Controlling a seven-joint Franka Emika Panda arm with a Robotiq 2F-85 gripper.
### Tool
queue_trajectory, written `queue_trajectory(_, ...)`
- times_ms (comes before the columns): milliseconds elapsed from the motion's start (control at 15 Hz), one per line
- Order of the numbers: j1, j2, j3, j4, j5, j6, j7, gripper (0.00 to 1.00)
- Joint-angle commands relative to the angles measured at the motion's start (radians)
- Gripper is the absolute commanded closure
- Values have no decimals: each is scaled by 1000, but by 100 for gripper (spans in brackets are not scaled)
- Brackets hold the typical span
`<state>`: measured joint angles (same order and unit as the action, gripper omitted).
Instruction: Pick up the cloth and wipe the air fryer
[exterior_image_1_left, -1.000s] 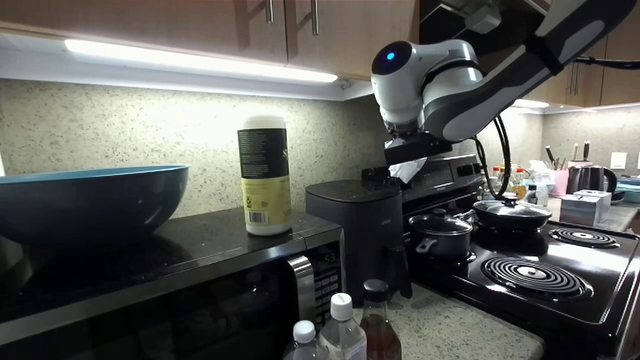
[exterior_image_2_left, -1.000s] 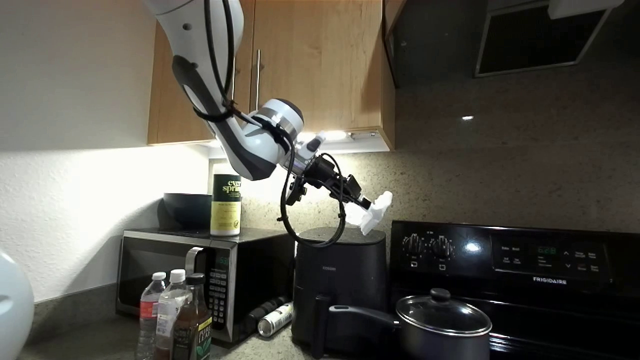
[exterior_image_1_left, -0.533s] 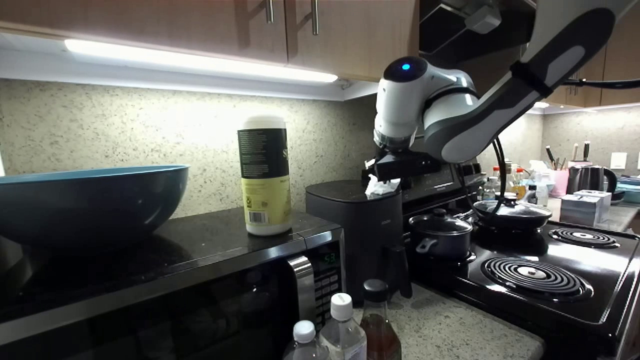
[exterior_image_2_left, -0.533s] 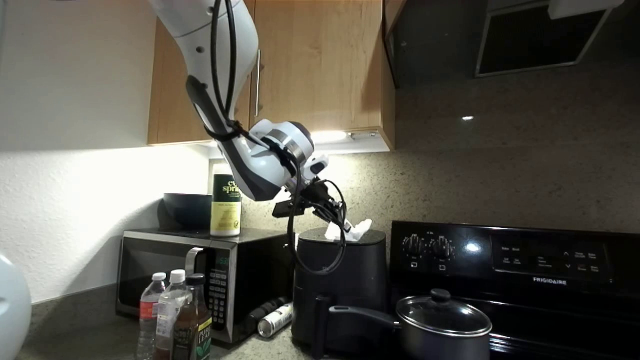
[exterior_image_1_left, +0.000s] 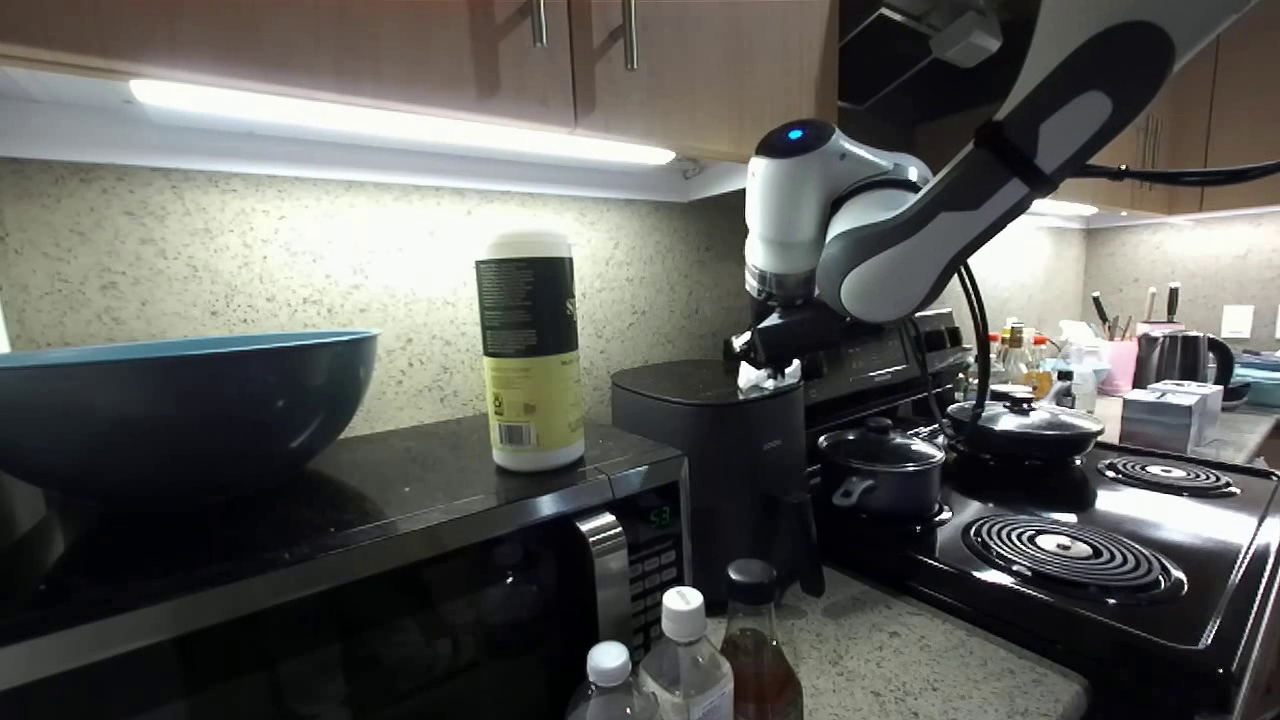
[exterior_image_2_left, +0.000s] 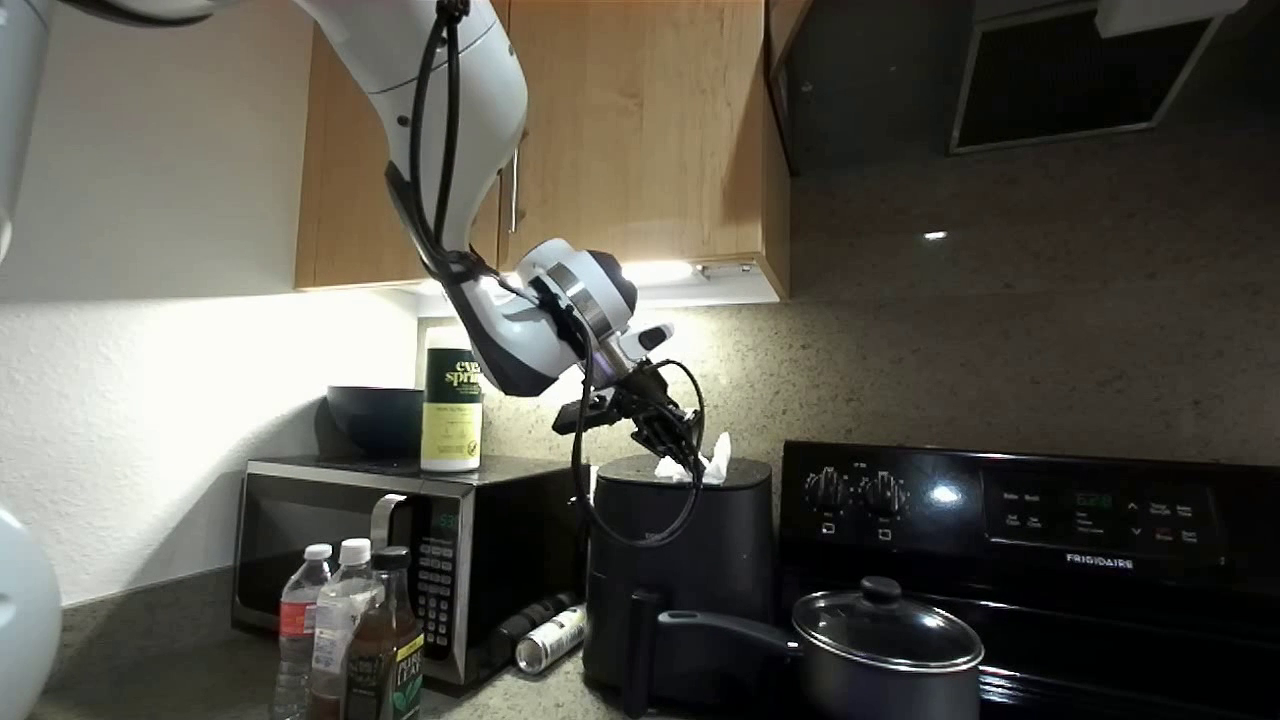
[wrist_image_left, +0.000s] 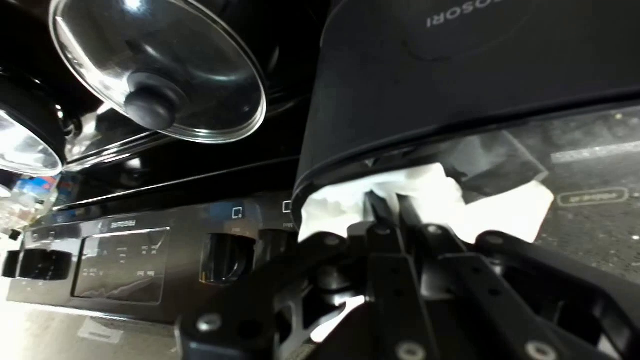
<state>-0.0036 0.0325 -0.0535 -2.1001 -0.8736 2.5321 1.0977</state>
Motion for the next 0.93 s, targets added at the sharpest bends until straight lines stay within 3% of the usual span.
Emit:
queue_trajectory(0,-3,-7,7,2,-4,-118,17,94)
queue_trajectory(133,-7,1,5,6,-13,-119,12,94)
queue_trajectory(400,-8,36,10,15,30,2,-130,93)
queue_trajectory(667,10,56,37,11,212,133,-331,94)
queue_trajectory(867,39,63,75,20,388,142,-510,93)
